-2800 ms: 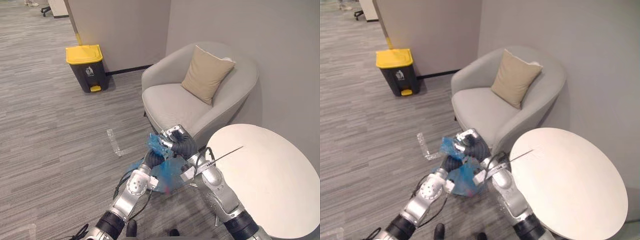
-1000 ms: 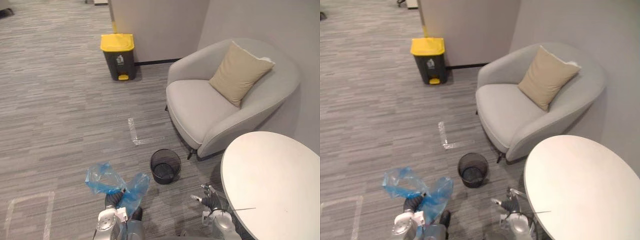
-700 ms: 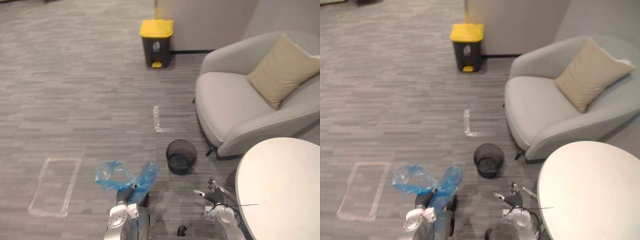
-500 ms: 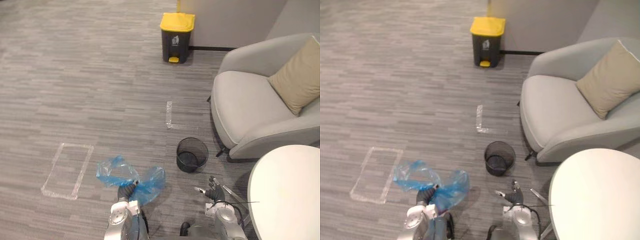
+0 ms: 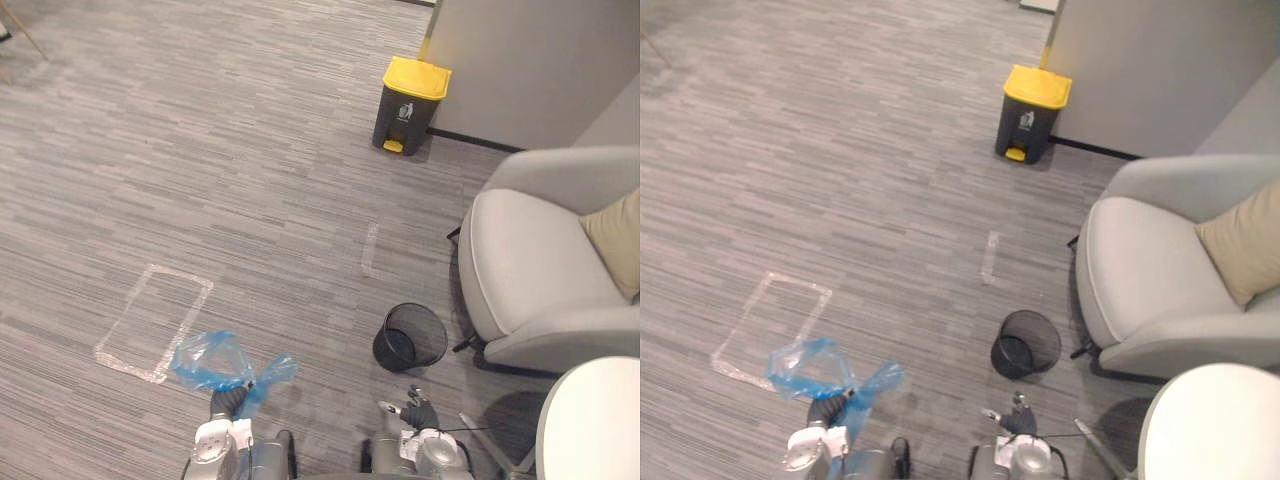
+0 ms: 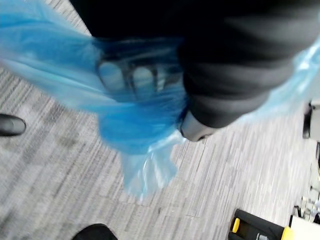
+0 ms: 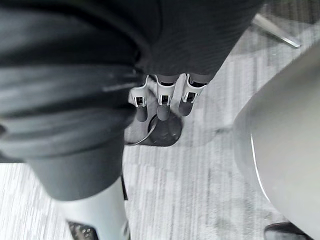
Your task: Gather rubbish on tea table into small bin, then transfer packed bag to large trash can.
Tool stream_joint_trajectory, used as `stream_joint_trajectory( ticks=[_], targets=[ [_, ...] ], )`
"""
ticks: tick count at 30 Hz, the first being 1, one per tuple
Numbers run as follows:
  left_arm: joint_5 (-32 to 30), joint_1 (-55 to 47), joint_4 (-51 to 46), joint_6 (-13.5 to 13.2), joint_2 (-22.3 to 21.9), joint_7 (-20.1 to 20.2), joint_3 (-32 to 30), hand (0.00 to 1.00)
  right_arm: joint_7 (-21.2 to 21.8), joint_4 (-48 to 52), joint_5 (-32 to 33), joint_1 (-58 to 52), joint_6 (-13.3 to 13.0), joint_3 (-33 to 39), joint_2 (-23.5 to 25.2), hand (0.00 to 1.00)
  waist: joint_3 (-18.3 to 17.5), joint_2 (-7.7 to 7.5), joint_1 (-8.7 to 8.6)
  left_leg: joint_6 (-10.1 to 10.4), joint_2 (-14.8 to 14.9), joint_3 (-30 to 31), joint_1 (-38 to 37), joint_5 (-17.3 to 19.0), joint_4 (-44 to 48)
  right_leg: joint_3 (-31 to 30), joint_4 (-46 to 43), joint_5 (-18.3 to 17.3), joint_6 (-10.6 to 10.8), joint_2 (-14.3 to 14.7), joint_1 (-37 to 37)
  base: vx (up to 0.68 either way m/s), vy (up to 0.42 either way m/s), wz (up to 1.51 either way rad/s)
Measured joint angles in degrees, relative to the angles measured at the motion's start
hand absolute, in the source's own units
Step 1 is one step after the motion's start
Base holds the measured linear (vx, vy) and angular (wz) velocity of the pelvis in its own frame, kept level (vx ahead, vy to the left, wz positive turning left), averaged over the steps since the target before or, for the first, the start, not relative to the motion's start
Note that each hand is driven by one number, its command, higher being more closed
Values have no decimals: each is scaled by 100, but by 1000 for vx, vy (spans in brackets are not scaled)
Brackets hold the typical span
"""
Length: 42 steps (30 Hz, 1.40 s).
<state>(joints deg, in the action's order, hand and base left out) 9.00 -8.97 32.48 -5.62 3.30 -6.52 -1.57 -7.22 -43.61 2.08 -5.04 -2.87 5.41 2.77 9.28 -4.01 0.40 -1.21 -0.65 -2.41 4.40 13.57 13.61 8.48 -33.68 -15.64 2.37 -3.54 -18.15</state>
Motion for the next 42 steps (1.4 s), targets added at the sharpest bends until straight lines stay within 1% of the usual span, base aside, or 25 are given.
stream_joint_trajectory(
  ticks=[3,4,6,8,9,10,12,15,17,18,19,21,22,24,26,27,29,30,31,33,35,36,37,39,42],
  targets=[
    [-1,151,131,-8,-7,-1,37,100,4,-10,18,-130,8,24,-112,0,-45,-10,-138,143,-110,248,-359,203,-36,63,877,537,-511,81,144,427,-90,56],
    [-3,142,130,-23,-33,-1,47,100,-4,10,9,-150,1,99,-117,0,-125,141,-139,222,23,325,-438,223,32,277,1000,480,-541,145,324,630,-139,49],
    [-2,153,92,-22,-93,-3,74,100,2,42,9,-88,-2,112,-156,0,-95,195,-138,342,109,307,-237,152,785,404,1151,462,-557,194,650,577,-131,31],
    [-2,60,-22,-22,-232,1,42,100,3,143,13,-157,7,38,-161,0,-63,250,-126,576,229,200,43,-161,2205,401,1176,464,-561,288,1100,446,-88,-1],
    [1,-60,-129,-23,-314,19,23,100,2,311,15,-237,-5,-101,-174,0,-41,319,-96,552,457,-29,376,-675,3388,353,1388,462,-569,421,1533,423,-2,-60],
    [12,-178,-283,-29,-362,38,14,100,5,433,24,-224,-8,-231,-139,0,-52,292,56,408,723,-383,817,-537,4438,5,1665,299,-836,544,1962,448,25,-75],
    [13,-140,-331,-24,-432,55,-61,100,3,438,26,-49,1,-234,-116,0,-33,327,172,305,869,-520,1354,-144,4851,-496,1946,185,-930,606,2214,457,103,-109],
    [12,-103,-370,-22,-453,55,-177,100,-13,492,26,189,8,-223,-36,0,125,185,316,255,797,-479,1889,268,4039,-1021,2168,174,-911,349,2561,402,187,-96],
    [10,-110,-370,-22,-532,59,-164,100,-40,512,23,155,12,-168,-33,0,141,172,338,381,614,-262,2045,200,2775,-1243,2152,32,-722,118,2770,444,269,-70],
    [11,-107,-356,-39,-640,53,-97,100,-56,551,22,152,6,-76,-115,0,85,305,370,657,558,126,1896,-146,1387,-1433,2096,-226,-414,71,2807,386,275,-81],
    [9,-71,-187,-47,-566,65,-58,100,-63,365,18,210,9,22,-151,0,71,353,423,649,543,30,1847,-714,1272,-1685,2116,-403,-296,-6,2864,564,445,-82],
    [12,207,63,-27,-488,23,-184,100,-60,222,15,318,76,26,-98,0,15,243,388,514,405,-170,1851,-389,1416,-2039,1985,-227,-168,-191,2720,538,416,-54],
    [12,115,-124,-29,-476,24,-173,100,-55,237,14,241,80,0,-36,0,-6,211,438,295,368,-409,1685,-98,1708,-2228,1792,-43,93,-352,2787,362,234,-48],
    [14,22,-180,-27,-473,21,-121,100,-46,239,4,157,85,-2,-10,0,-18,191,448,176,330,-651,1331,122,1737,-2341,1163,99,318,-408,2723,426,216,-56],
    [20,-19,-253,-21,-471,21,-6,100,-31,271,-85,48,77,-64,-2,0,9,215,422,46,264,-914,468,302,1293,-2318,-1539,863,1321,-312,1566,487,208,-66],
    [24,-9,-247,-17,-472,18,-5,100,-26,274,-136,28,76,-77,2,0,18,216,417,32,263,-945,325,322,1222,-2282,-1959,835,1296,-280,1355,382,130,-53],
    [93,8,-246,-15,-482,-7,26,100,-13,308,-215,-104,78,-126,9,0,65,288,268,-19,313,-977,-573,429,579,-1367,-2997,343,551,-216,280,383,71,-30],
    [126,27,-247,-16,-484,-8,37,100,-14,347,-215,-143,79,-123,8,0,70,308,260,15,337,-980,-720,488,446,-1174,-2974,265,473,-201,104,439,13,-22],
    [135,93,-240,-17,-442,-20,35,100,-13,471,-217,-244,84,-124,41,0,76,278,235,97,381,-1040,-1007,646,264,-660,-2433,97,333,-171,-436,290,-24,-14],
    [133,213,-150,-16,-404,-25,25,100,-19,441,-216,-215,82,-104,24,0,91,180,171,149,389,-1022,-1224,782,220,-318,-1502,142,271,-142,-661,424,-100,5],
    [129,360,57,-16,-372,-28,25,100,-19,378,-213,-208,81,-87,-67,0,71,129,115,270,369,-910,-1561,862,-48,-142,169,525,72,-17,-699,490,-162,36],
    [121,396,209,-15,-342,-42,24,100,-17,283,-215,-147,69,-55,-141,0,52,202,-16,278,382,-579,-1783,859,-225,-100,413,998,-423,111,-584,579,-151,38],
    [109,371,308,-9,-337,-52,20,100,-19,91,-216,101,89,47,-204,0,27,402,-12,295,569,-220,-1737,654,-195,52,428,952,-521,185,-501,581,-155,29],
    [88,356,303,-5,-363,-75,25,100,-31,82,-213,133,97,262,-193,0,49,421,-27,356,526,197,-1657,189,283,158,163,702,-698,106,-350,609,-220,38],
    [83,285,227,-8,-415,-75,-39,100,-30,127,-211,-29,126,76,-164,0,83,498,-2,754,693,339,-767,-961,2833,344,807,415,-708,284,709,522,-177,28]
  ],
)
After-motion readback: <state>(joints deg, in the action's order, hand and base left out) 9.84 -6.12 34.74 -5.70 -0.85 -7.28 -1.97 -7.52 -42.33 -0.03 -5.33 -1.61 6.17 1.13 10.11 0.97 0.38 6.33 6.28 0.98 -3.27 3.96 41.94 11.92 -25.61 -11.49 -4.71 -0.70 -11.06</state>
